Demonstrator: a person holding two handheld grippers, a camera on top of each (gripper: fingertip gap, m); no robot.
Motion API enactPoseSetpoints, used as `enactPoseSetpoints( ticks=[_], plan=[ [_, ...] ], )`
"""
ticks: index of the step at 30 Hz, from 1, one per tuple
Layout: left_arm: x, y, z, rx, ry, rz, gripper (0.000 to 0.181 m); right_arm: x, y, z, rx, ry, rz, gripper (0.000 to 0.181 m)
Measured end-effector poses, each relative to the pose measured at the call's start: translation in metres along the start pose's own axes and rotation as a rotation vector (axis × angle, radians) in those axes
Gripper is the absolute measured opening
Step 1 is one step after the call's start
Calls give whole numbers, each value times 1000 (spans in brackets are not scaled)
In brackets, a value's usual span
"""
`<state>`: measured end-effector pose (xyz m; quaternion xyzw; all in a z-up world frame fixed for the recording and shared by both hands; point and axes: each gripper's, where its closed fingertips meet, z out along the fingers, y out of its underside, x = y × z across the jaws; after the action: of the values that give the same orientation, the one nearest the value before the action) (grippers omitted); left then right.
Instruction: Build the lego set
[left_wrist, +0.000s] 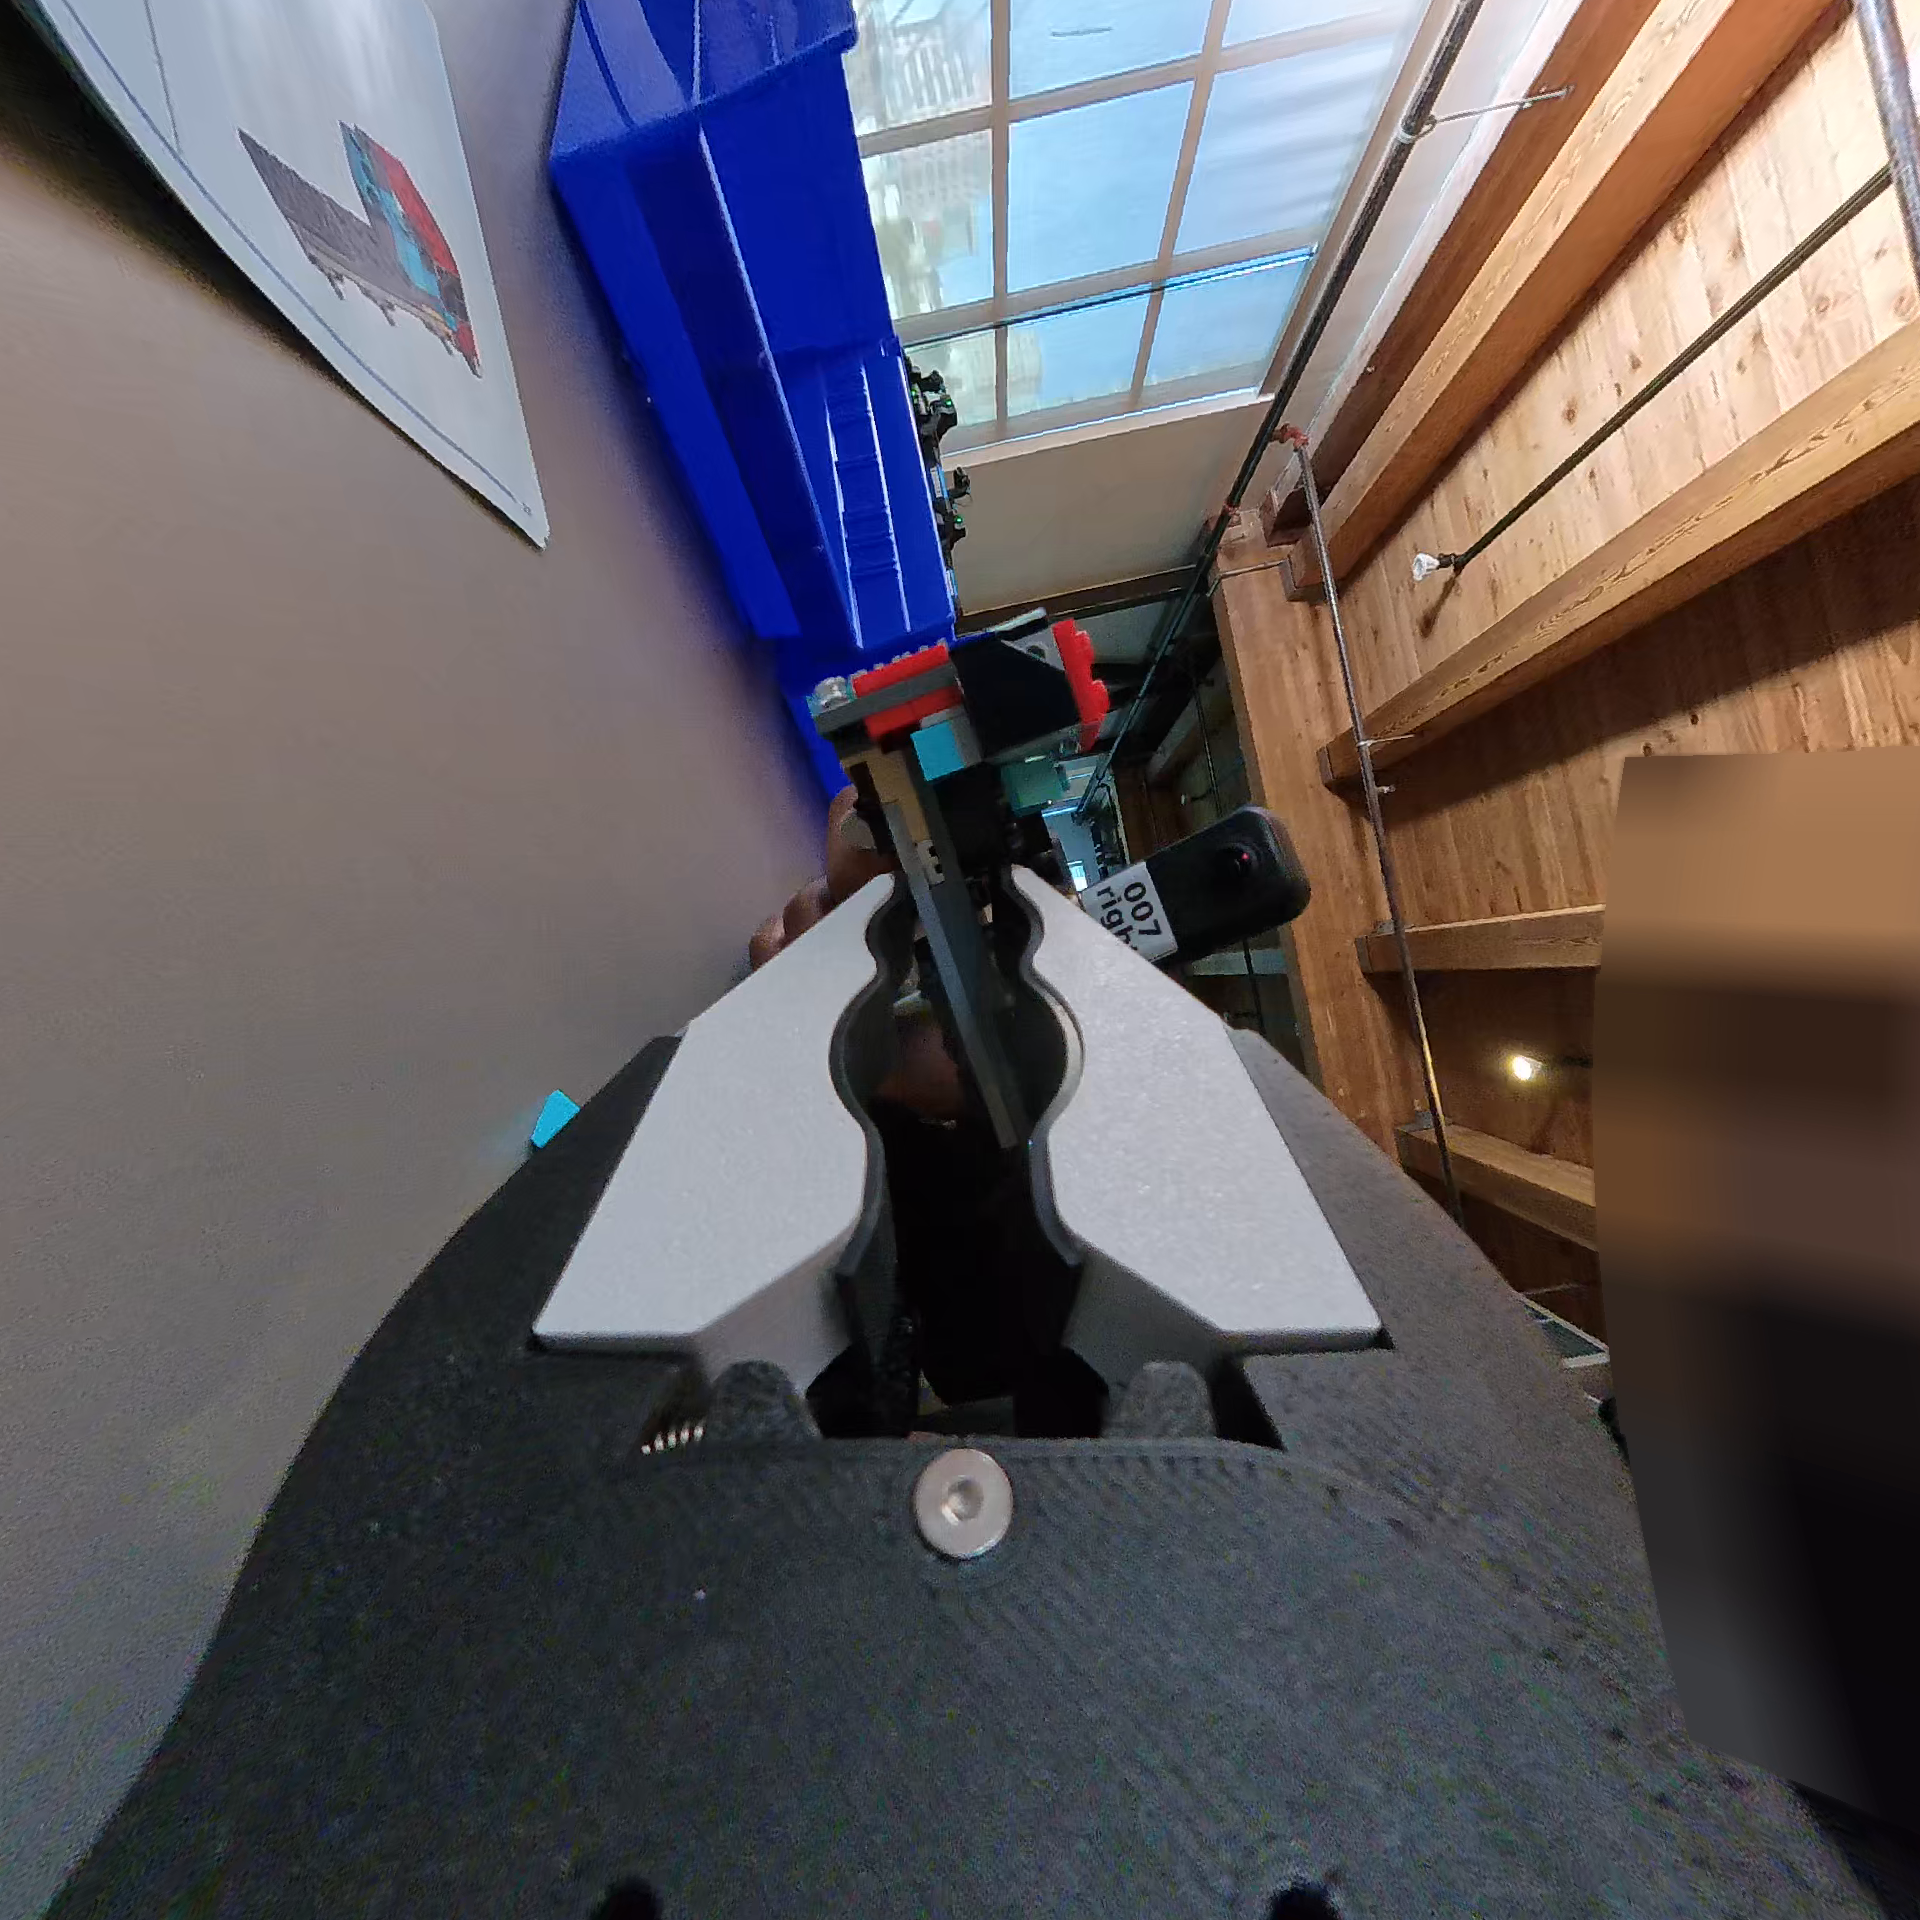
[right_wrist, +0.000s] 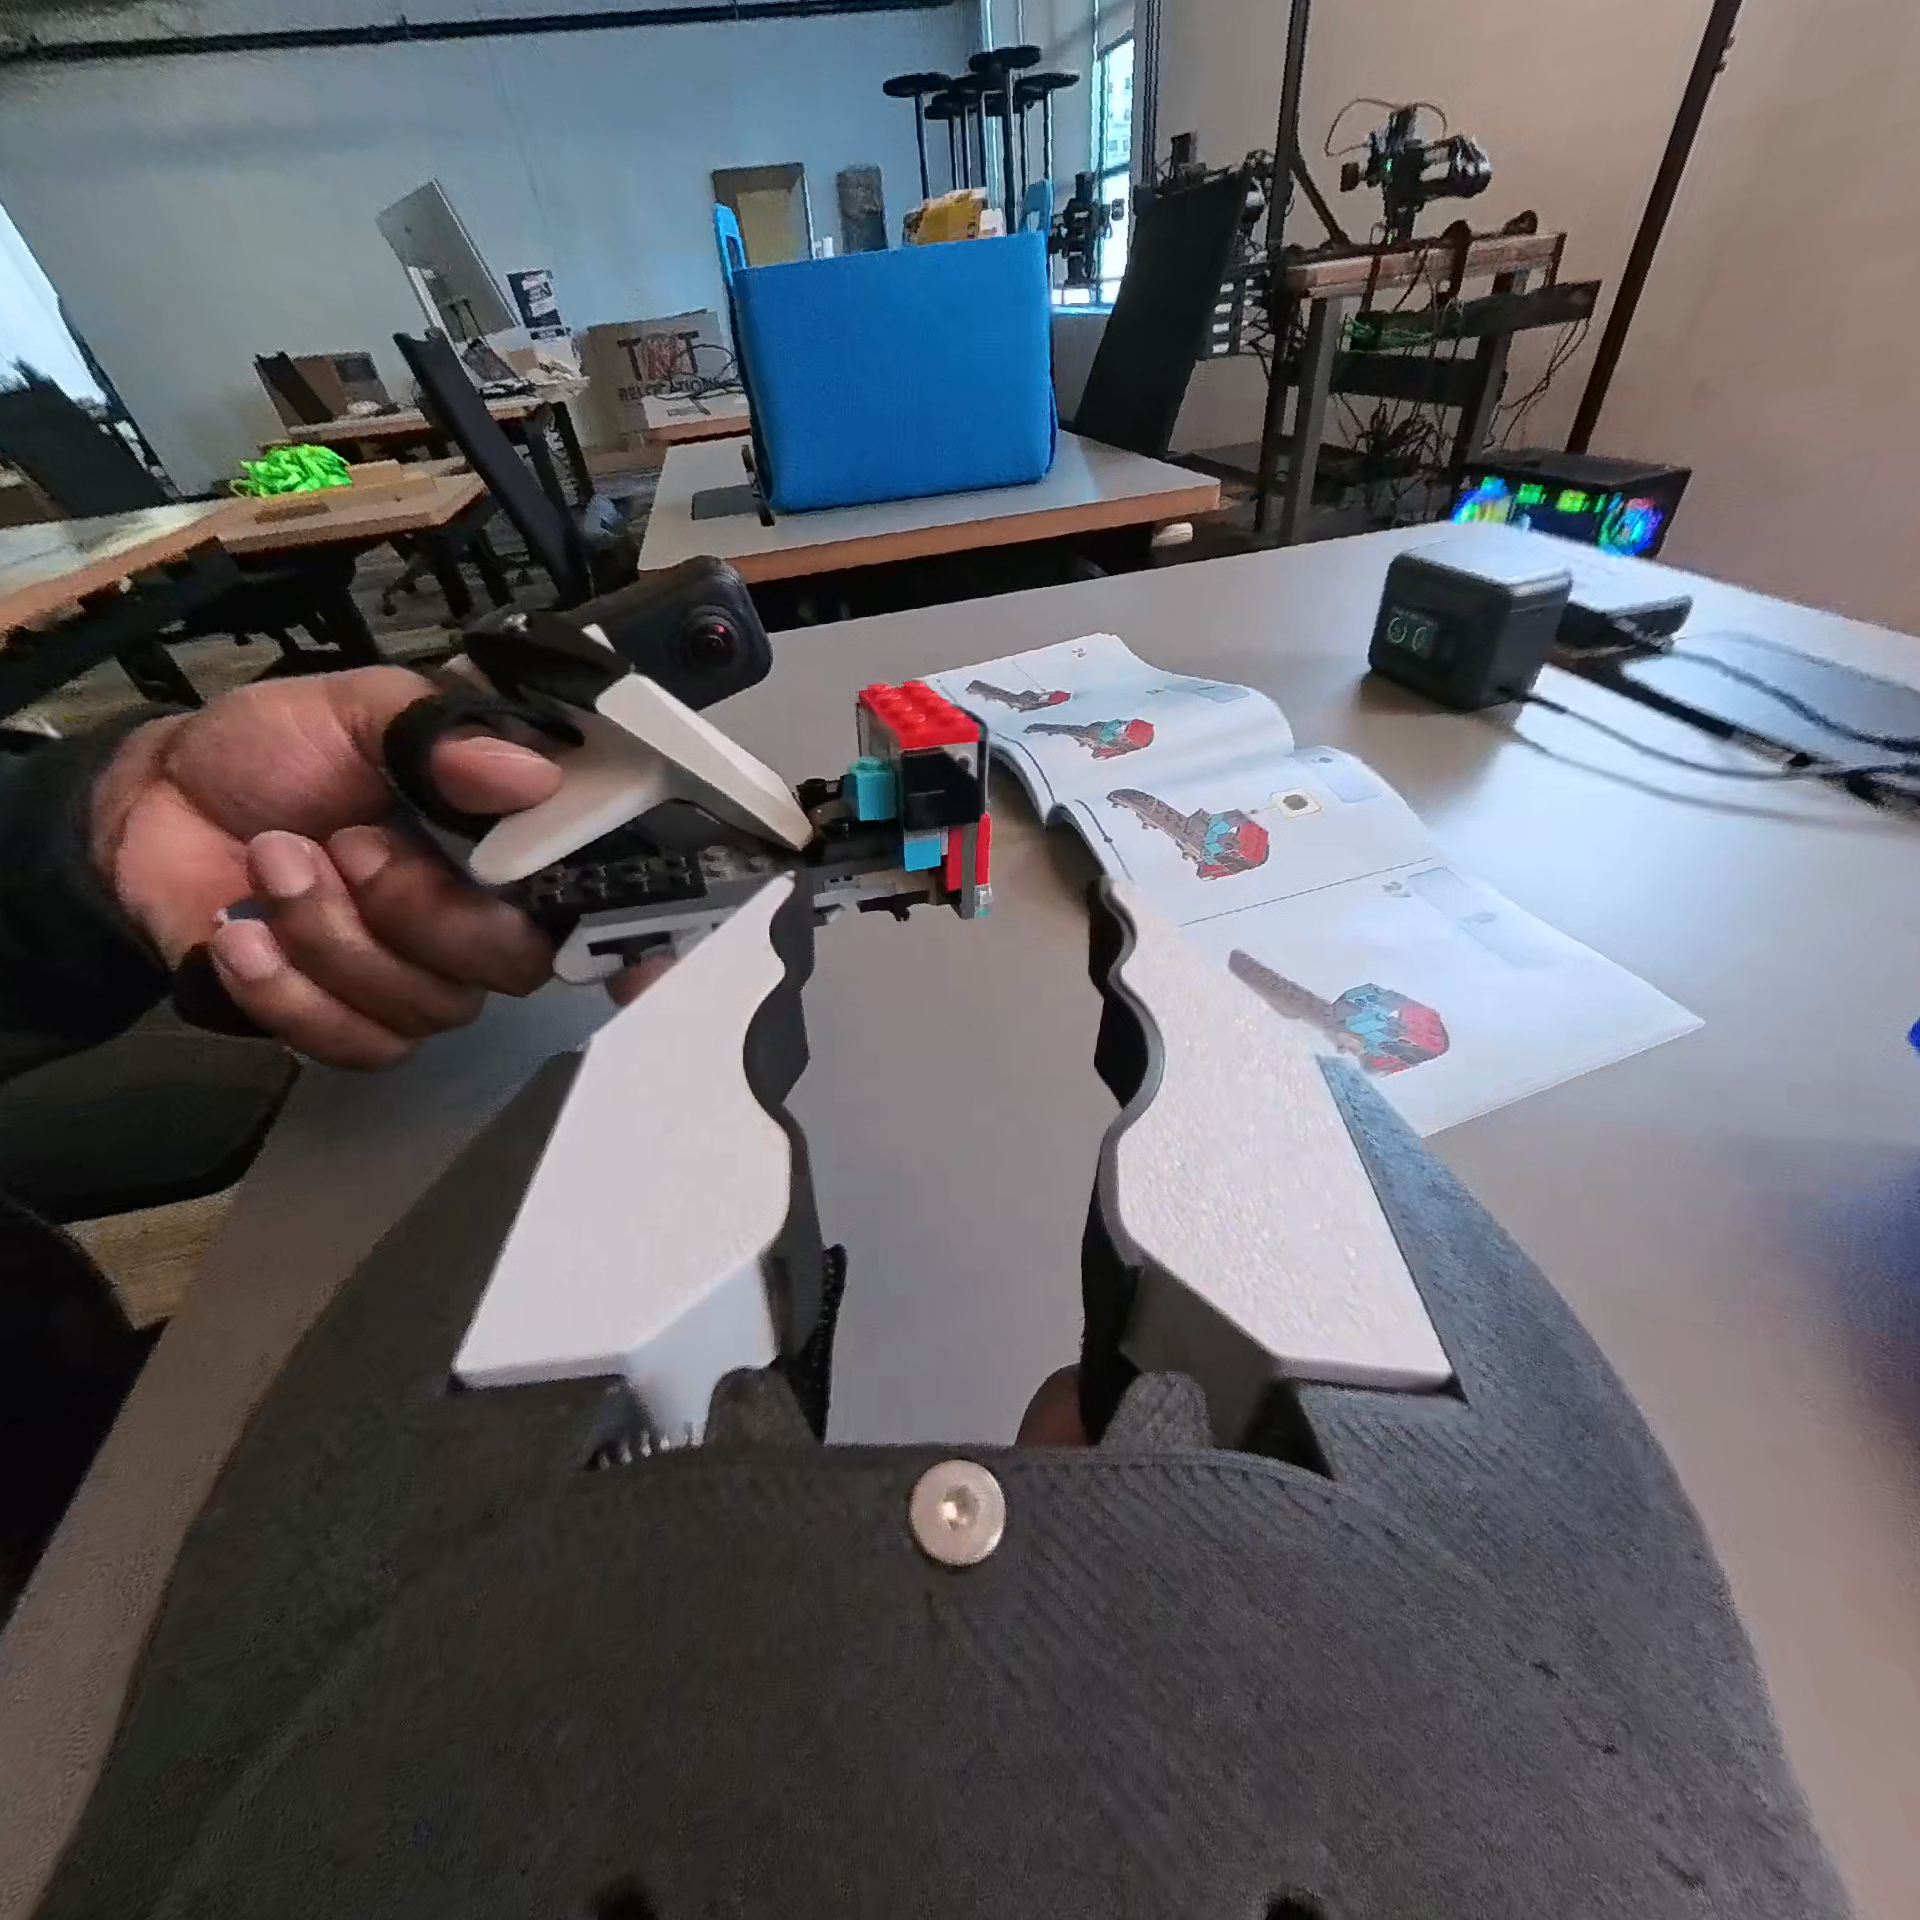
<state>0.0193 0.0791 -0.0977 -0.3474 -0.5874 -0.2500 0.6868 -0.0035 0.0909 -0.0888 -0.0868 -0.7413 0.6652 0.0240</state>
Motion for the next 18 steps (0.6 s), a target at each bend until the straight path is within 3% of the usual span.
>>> enactPoseSetpoints(
  ticks=[8,18],
  plan=[
    [-1,0,-1,34,-34,-43,15,-21,-1,-9,47,8,-580,54],
    [-8,14,4,8,-113,-16,15,-30,11,-5,-16,97,-1060,65]
  ],
)
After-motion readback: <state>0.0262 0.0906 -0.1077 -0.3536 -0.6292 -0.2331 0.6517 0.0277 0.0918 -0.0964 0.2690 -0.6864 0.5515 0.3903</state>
